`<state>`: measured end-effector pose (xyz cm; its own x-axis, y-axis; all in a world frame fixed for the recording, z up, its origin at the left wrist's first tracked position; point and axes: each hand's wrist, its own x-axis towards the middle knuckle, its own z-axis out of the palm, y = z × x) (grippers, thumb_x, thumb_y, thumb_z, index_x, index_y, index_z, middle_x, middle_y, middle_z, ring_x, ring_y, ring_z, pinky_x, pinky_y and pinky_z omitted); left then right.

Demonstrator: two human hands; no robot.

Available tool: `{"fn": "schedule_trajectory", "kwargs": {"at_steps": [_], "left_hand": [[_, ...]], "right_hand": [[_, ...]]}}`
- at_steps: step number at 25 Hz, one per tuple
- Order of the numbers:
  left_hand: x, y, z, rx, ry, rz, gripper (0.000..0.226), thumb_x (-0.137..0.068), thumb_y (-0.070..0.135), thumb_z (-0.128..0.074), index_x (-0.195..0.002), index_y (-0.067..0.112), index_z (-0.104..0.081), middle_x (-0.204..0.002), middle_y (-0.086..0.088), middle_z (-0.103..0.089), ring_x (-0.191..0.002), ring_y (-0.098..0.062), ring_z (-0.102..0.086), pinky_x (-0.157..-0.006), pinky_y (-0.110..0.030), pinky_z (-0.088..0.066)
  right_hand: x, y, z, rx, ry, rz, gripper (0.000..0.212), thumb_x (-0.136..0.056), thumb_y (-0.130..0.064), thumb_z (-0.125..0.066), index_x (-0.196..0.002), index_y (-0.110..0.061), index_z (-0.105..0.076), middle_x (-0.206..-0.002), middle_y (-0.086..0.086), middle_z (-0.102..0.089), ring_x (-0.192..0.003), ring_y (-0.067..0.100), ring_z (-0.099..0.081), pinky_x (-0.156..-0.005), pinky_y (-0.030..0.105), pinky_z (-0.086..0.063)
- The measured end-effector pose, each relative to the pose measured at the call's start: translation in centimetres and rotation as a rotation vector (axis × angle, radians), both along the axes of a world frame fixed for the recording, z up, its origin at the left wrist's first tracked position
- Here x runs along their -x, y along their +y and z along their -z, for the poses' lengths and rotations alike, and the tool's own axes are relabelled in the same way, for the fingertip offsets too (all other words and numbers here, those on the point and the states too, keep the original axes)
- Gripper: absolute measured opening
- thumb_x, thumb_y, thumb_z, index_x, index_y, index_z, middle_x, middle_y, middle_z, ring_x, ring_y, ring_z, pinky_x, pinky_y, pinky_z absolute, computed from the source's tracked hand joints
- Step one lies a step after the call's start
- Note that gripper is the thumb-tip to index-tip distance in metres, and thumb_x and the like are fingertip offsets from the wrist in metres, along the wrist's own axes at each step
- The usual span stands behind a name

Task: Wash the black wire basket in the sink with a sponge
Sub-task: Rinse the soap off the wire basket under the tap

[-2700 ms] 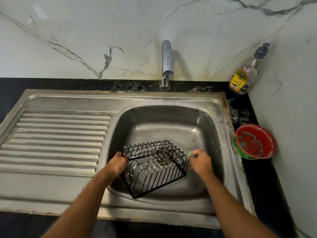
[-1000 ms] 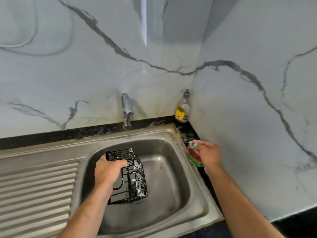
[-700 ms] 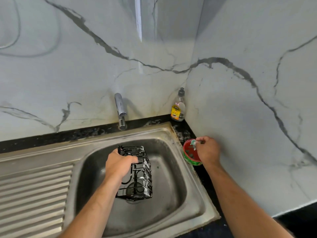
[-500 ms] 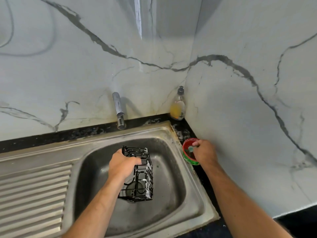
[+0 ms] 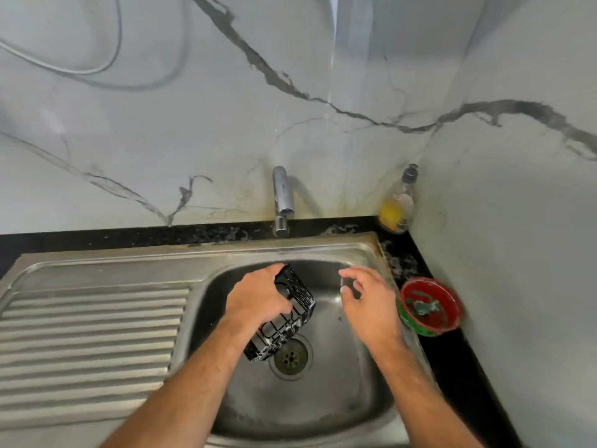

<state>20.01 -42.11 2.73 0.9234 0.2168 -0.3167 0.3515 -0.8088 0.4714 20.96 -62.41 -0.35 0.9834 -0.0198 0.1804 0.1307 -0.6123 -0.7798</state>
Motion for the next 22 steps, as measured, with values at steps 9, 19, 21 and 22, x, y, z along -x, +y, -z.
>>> {"fn": "schedule_trajectory", "kwargs": {"at_steps": [9, 19, 21, 22], "left_hand": [[-3.6, 1.3, 2.6, 0.023, 0.026, 0.198, 0.081, -0.075, 0.013, -0.081, -0.144, 0.042, -0.051, -0.125, 0.004, -0.071, -0.099, -0.012, -0.067, -0.093, -0.028, -0.056], [-6.5, 3.6, 3.7, 0.183, -0.012, 0.121, 0.088, -0.062, 0.025, -0.094, -0.142, 0.029, -0.059, -0.137, 0.013, -0.064, -0.125, -0.005, -0.056, -0.11, -0.026, -0.045], [-6.7, 3.4, 3.9, 0.205, -0.038, 0.123, 0.085, -0.063, 0.021, -0.094, -0.141, 0.027, -0.06, -0.136, 0.012, -0.065, -0.125, -0.005, -0.057, -0.109, -0.027, -0.047], [-6.8, 3.4, 3.9, 0.215, -0.041, 0.124, 0.084, -0.064, 0.02, -0.093, -0.14, 0.027, -0.06, -0.135, 0.01, -0.066, -0.125, -0.007, -0.058, -0.108, -0.027, -0.048]], "right_hand": [[-10.8, 8.3, -0.8, 0.105, 0.051, -0.181, 0.028, -0.096, -0.025, -0.064, -0.123, -0.02, -0.07, -0.117, -0.001, -0.071, -0.099, 0.012, -0.067, -0.099, 0.033, -0.053], [-18.0, 12.1, 1.2, -0.025, 0.196, -0.24, 0.012, -0.094, -0.014, -0.068, -0.102, -0.012, -0.076, -0.087, -0.001, -0.072, -0.062, 0.012, -0.069, -0.06, 0.031, -0.061], [-18.7, 12.7, 1.5, 0.032, 0.175, -0.316, 0.011, -0.089, -0.019, -0.073, -0.095, -0.011, -0.078, -0.091, 0.005, -0.075, -0.077, 0.02, -0.071, -0.074, 0.039, -0.061], [-19.0, 13.1, 1.8, 0.044, 0.197, -0.344, 0.013, -0.085, -0.024, -0.075, -0.092, -0.014, -0.079, -0.091, 0.005, -0.075, -0.082, 0.02, -0.07, -0.079, 0.038, -0.059]]}}
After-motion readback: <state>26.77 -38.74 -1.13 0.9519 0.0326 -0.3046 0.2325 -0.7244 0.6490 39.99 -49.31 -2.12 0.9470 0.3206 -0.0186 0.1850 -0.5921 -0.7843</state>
